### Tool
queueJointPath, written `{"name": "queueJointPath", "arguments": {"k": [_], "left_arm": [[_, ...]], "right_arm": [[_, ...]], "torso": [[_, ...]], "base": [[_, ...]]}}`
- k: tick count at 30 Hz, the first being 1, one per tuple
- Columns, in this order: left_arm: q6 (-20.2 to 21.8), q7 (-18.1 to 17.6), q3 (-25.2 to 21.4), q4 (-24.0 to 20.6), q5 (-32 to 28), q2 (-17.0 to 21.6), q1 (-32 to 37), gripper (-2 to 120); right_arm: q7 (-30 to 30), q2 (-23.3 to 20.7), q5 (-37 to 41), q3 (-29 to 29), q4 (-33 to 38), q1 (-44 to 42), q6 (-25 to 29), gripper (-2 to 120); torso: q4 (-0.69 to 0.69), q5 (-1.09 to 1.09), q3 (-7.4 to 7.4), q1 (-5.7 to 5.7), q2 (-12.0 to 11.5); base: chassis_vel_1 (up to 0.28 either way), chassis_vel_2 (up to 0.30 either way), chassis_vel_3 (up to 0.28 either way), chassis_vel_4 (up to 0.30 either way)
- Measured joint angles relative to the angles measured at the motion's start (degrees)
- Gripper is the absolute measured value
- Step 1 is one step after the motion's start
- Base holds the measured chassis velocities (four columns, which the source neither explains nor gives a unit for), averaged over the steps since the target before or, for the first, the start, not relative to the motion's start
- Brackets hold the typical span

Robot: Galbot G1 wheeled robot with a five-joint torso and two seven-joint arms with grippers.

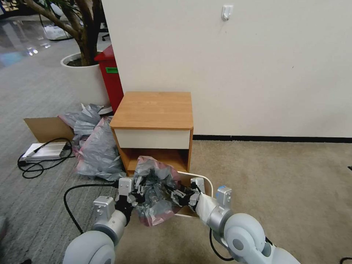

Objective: Pick up the garbage bag from the table and place it over the trash can.

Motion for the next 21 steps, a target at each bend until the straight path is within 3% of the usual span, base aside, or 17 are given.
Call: {"name": "queueJointPath", "arguments": {"k": [8, 21], "left_arm": [[-0.1, 0.0, -0.1, 0.4, -0.1, -0.1, -0.2, 3], [-0.3, 0.0, -0.3, 1.8, 1.2, 1.0, -0.3, 3]], "right_arm": [[-0.3, -0.1, -0.8, 0.6, 0.5, -0.4, 0.6, 1], [-3.0, -3.0, -1.6, 1.1, 7.2, -2.2, 1.7, 0]], "torso": [[0.00, 0.00, 0.00, 0.00, 0.0], [0.00, 0.00, 0.00, 0.00, 0.0]], "base": [[0.000, 0.000, 0.000, 0.000], [0.000, 0.000, 0.000, 0.000]]}}
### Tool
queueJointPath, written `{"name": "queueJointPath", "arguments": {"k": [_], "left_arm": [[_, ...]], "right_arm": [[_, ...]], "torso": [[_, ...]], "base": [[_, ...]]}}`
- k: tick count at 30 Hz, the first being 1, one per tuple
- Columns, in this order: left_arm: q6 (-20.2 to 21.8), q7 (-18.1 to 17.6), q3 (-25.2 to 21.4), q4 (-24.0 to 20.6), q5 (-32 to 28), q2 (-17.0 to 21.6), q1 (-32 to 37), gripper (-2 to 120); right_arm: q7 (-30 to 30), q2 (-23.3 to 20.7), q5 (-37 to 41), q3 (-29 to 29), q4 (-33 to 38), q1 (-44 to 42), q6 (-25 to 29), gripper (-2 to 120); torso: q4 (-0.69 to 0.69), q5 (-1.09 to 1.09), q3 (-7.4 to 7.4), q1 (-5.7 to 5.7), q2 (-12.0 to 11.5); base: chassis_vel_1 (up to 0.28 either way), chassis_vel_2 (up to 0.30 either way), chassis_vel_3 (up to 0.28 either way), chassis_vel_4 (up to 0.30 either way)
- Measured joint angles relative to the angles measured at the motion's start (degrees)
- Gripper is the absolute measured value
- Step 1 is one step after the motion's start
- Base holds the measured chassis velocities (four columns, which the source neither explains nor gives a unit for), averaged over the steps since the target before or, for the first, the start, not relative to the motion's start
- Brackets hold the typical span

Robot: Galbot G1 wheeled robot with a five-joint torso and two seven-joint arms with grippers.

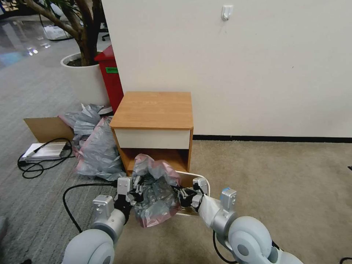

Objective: Pick up the garbage bag from the table and place it over the trash can.

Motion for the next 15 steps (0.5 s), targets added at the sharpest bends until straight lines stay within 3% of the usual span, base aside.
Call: {"name": "queueJointPath", "arguments": {"k": [15], "left_arm": [[-2.7, 1.2, 0.7, -1.8, 4.0, 0.7, 3.0, 3]], "right_arm": [[-0.3, -4.3, 5.1, 5.1, 1.3, 4.2, 0.3, 0]], "torso": [[0.00, 0.01, 0.00, 0.00, 0.0]], "base": [[0.000, 0.000, 0.000, 0.000]]}}
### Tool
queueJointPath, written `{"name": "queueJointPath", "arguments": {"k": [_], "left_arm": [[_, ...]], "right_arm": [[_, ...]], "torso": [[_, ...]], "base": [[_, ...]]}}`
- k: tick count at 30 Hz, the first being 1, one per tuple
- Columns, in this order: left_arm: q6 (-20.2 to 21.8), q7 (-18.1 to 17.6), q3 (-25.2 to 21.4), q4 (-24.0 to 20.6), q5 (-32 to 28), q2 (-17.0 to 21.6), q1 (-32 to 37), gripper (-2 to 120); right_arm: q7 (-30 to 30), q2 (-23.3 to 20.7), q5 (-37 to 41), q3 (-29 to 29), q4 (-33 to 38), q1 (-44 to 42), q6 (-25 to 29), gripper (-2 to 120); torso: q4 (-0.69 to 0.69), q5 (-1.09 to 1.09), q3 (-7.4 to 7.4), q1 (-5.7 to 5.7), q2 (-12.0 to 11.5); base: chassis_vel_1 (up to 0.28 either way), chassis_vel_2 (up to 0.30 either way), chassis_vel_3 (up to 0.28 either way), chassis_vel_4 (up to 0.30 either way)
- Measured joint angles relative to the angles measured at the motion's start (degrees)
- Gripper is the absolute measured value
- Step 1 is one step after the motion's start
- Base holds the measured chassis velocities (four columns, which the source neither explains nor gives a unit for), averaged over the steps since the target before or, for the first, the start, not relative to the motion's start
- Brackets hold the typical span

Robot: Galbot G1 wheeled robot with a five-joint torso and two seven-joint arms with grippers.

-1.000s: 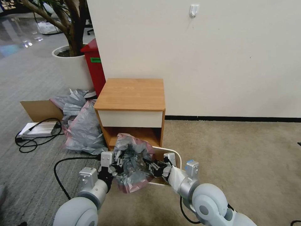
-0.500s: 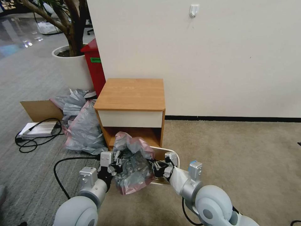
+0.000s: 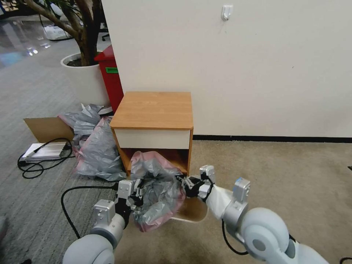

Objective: Pick up the garbage bag from the table and place it over the trash can.

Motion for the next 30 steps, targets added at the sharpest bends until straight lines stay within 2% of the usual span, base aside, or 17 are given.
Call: {"name": "queueJointPath", "arguments": {"k": [12, 18, 19, 23, 30], "left_arm": [[-4.7, 1.0, -0.5, -0.4, -0.5, -0.2, 0.9, 3], [-7.7, 1.5, -0.8, -0.4, -3.5, -0.1, 0.7, 3], [-7.7, 1.5, -0.8, -0.4, -3.5, -0.1, 0.7, 3], [-8.8, 1.4, -1.0, -0.4, -6.3, -0.2, 0.0, 3], [-8.8, 0.3, -1.5, 0.7, -8.7, -1.2, -1.7, 3]], "right_arm": [[0.0, -5.0, 2.1, 5.0, -5.0, 0.0, 0.4, 0], [-0.3, -9.7, 2.1, 7.8, -6.3, -1.9, 0.5, 0], [-0.3, -9.7, 2.1, 7.8, -6.3, -1.9, 0.5, 0], [-1.1, -14.3, 2.1, 10.2, -6.2, -4.4, 0.6, 0], [-2.4, -16.9, 1.9, 12.4, -5.0, -7.7, 0.7, 0]], "torso": [[0.00, 0.00, 0.00, 0.00, 0.0], [0.00, 0.00, 0.00, 0.00, 0.0], [0.00, 0.00, 0.00, 0.00, 0.0], [0.00, 0.00, 0.00, 0.00, 0.0], [0.00, -0.01, 0.00, 0.00, 0.0]], "base": [[0.000, 0.000, 0.000, 0.000], [0.000, 0.000, 0.000, 0.000], [0.000, 0.000, 0.000, 0.000], [0.000, 0.000, 0.000, 0.000], [0.000, 0.000, 0.000, 0.000]]}}
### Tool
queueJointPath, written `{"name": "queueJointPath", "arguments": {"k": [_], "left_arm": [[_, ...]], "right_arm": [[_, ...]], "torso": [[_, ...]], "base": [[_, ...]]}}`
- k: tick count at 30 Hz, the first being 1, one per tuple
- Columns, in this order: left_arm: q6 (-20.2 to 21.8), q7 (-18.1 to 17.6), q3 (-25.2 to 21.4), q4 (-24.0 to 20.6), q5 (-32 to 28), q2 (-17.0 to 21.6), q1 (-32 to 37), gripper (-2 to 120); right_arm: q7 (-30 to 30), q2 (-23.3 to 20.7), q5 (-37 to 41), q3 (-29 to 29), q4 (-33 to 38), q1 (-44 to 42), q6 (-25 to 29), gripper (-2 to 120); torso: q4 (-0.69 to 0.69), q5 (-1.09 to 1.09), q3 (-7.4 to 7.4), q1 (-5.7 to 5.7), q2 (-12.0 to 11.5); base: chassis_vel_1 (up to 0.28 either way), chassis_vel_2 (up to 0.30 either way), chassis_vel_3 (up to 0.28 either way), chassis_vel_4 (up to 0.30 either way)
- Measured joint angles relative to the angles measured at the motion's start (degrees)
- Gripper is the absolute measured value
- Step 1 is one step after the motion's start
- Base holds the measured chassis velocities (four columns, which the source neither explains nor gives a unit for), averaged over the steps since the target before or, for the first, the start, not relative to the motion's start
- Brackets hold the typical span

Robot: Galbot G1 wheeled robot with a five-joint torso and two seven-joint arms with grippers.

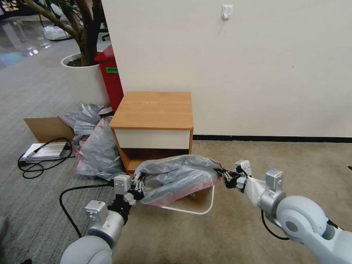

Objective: Pick up the garbage bag from the table and place it over the trash can.

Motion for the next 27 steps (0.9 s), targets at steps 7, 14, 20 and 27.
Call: {"name": "queueJointPath", "arguments": {"k": [7, 14, 20, 27], "left_arm": [[0.8, -0.5, -0.7, 1.4, -1.4, -2.2, -2.0, 3], [1.5, -1.5, -0.8, 2.4, -3.4, -3.8, -3.1, 3], [1.9, -2.5, -1.3, 4.0, -4.6, -4.8, -3.8, 3], [1.6, -3.7, -1.3, 5.6, -4.6, -5.2, -4.1, 3]], "right_arm": [[-1.2, 0.1, 0.0, 1.2, 1.4, -3.2, -0.1, 21], [-1.4, 1.6, -0.2, 2.2, 2.2, -4.8, -0.3, 42], [3.1, 6.7, -2.2, 5.3, 4.4, -7.6, 1.5, 69], [13.2, 14.9, -1.8, 6.7, 9.8, -9.5, 4.4, 93]], "torso": [[0.00, -0.01, 0.00, 0.00, 0.0], [0.00, 0.00, 0.00, 0.00, 0.0], [0.00, 0.00, 0.00, 0.00, 0.0], [0.00, 0.00, 0.00, 0.00, 0.0]], "base": [[0.000, 0.000, 0.000, 0.000], [0.000, 0.000, 0.000, 0.000], [0.000, 0.000, 0.000, 0.000], [0.000, 0.000, 0.000, 0.000]]}}
